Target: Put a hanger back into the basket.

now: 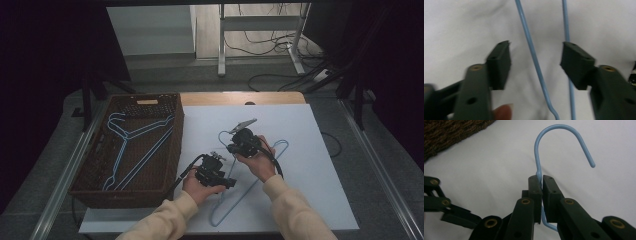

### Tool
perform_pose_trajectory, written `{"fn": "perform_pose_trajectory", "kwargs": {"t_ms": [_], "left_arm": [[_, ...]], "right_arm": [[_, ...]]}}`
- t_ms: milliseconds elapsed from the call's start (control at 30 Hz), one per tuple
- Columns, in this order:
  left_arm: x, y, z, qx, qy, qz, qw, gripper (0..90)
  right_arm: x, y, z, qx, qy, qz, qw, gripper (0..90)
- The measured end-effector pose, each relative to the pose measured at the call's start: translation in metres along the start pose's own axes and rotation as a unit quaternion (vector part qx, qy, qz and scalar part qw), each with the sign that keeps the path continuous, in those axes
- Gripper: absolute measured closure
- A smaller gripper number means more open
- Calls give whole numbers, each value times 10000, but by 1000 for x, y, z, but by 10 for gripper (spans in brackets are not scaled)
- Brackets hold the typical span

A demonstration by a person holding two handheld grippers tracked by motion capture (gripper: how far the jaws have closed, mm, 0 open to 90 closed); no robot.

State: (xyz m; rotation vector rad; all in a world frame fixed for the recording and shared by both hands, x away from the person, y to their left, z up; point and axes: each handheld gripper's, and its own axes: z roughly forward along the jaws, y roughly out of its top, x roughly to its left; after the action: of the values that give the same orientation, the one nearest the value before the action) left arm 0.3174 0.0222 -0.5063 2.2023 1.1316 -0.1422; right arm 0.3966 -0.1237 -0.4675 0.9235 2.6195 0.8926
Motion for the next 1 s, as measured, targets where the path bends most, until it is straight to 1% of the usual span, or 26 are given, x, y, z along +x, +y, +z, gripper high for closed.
{"fn": "perform_pose_trajectory", "kwargs": {"t_ms": [67, 100, 167, 233, 333, 367, 400, 433, 467, 500, 533, 600, 667, 733, 767, 800, 833, 900, 967, 1000], "left_arm": [[3, 0, 5, 47, -32, 14, 10000, 554], [3, -1, 7, 79, -52, -14, 10000, 587], [6, -1, 9, 89, -187, -80, 9998, 709], [6, -1, 10, 113, -336, -105, 9993, 803], [7, -1, 8, 132, -333, -131, 9993, 818], [8, -1, 5, 71, -354, -218, 9991, 828], [8, -1, 5, 71, -354, -218, 9991, 836], [10, -1, -1, -64, -420, -338, 9985, 852], [12, -1, -5, -154, -573, -417, 9974, 865], [11, -1, -8, -197, -581, -406, 9973, 867], [9, 0, -12, -271, -586, -413, 9971, 867], [9, 0, -19, -369, -725, -445, 9957, 868], [8, 0, -26, -457, -780, -458, 9948, 868], [7, 1, -33, -591, -930, -541, 9924, 868], [6, 1, -37, -638, -991, -548, 9915, 868], [6, 1, -37, -638, -991, -548, 9915, 868], [2, 2, -46, -793, -1128, -590, 9887, 868], [-2, 3, -59, -874, -1220, -484, 9875, 869], [-5, 4, -72, -1050, -1304, -454, 9848, 868], [-6, 5, -79, -1096, -1372, -440, 9835, 869]], "right_arm": [[0, 0, -1, -6, 7, 16, 10000, 857], [1, 0, -1, -19, 14, 50, 10000, 857], [1, -1, -1, -34, 22, 38, 10000, 857], [1, -1, -2, -62, 42, 53, 10000, 857], [0, -2, -4, -108, 56, 79, 9999, 855], [-1, -3, -7, -169, 70, 112, 9998, 851], [-2, -3, -9, -217, 74, 129, 9997, 847], [-3, -4, -13, -301, 81, 180, 9994, 833], [-4, -4, -16, -361, 95, 218, 9991, 807], [-7, -6, -21, -474, 168, 272, 9984, 770], [-8, -6, -25, -519, 186, 340, 9979, 758], [-11, -10, -35, -681, 249, 389, 9966, 724], [-12, -15, -48, -869, 256, 470, 9948, 647], [-13, -21, -64, -1126, 225, 544, 9919, 586], [-13, -24, -73, -1244, 200, 563, 9904, 566], [-14, -28, -82, -1341, 163, 586, 9891, 544], [-15, -32, -92, -1444, 140, 623, 9875, 520], [-17, -39, -107, -1617, 106, 693, 9843, 501], [-20, -49, -124, -1805, 104, 792, 9803, 483], [-22, -54, -131, -1880, 95, 838, 9785, 476]]}}
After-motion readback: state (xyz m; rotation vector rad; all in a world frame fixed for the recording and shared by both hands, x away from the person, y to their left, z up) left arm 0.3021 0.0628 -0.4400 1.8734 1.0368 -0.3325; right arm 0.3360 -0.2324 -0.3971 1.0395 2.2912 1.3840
